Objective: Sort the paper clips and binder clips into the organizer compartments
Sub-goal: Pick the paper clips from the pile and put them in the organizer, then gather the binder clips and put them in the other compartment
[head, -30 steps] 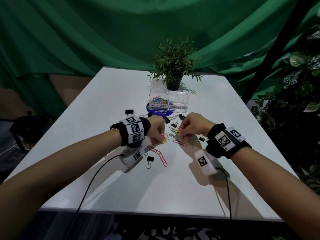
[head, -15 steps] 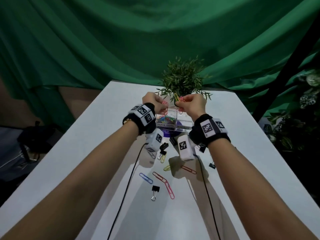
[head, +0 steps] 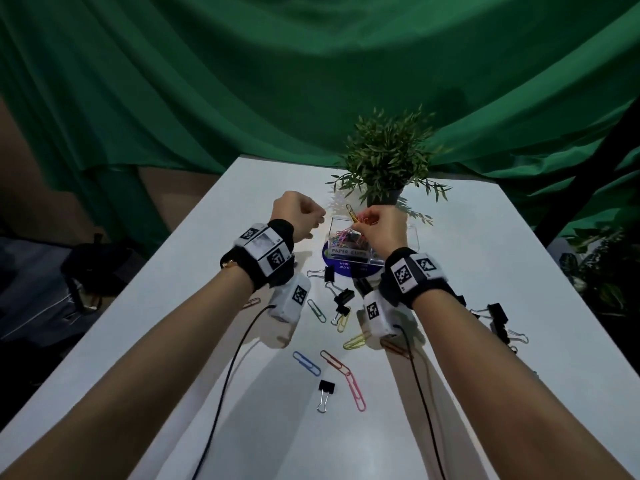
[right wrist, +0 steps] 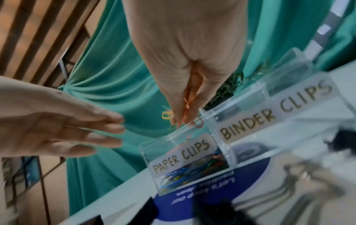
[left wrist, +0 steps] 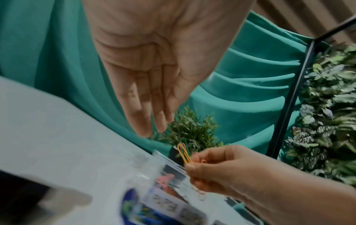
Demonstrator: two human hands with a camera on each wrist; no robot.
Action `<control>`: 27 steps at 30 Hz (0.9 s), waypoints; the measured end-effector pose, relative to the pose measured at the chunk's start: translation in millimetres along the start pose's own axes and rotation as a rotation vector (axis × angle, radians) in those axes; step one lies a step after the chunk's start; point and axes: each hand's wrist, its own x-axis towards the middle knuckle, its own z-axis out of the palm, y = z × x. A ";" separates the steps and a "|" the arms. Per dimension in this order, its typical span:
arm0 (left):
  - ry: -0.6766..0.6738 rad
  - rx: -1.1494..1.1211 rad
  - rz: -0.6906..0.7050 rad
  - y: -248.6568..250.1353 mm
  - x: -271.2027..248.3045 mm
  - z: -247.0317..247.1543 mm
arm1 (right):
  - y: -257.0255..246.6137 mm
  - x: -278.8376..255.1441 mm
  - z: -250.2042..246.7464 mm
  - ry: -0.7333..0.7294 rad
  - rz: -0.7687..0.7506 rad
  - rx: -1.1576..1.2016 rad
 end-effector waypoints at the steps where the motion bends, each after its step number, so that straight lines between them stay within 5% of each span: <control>1: -0.004 0.050 0.008 -5.0 -3.7 -8.9 | -0.9 0.0 -1.3 -0.030 -0.024 -0.052; 7: -0.161 0.398 -0.112 -32.1 -26.3 -52.6 | -11.3 -4.4 -6.6 -0.178 -0.136 -0.253; 13: -0.274 0.847 -0.159 -38.7 -71.9 -65.5 | -18.0 -30.5 -15.8 -0.151 -0.300 -0.359; 17: -0.434 0.881 -0.175 -40.3 -97.3 -46.7 | -20.6 -60.1 -21.5 -0.206 -0.411 -0.416; 27: -0.705 1.126 0.116 -9.7 -155.4 37.6 | -13.6 -106.1 -61.0 -0.361 -0.384 -0.660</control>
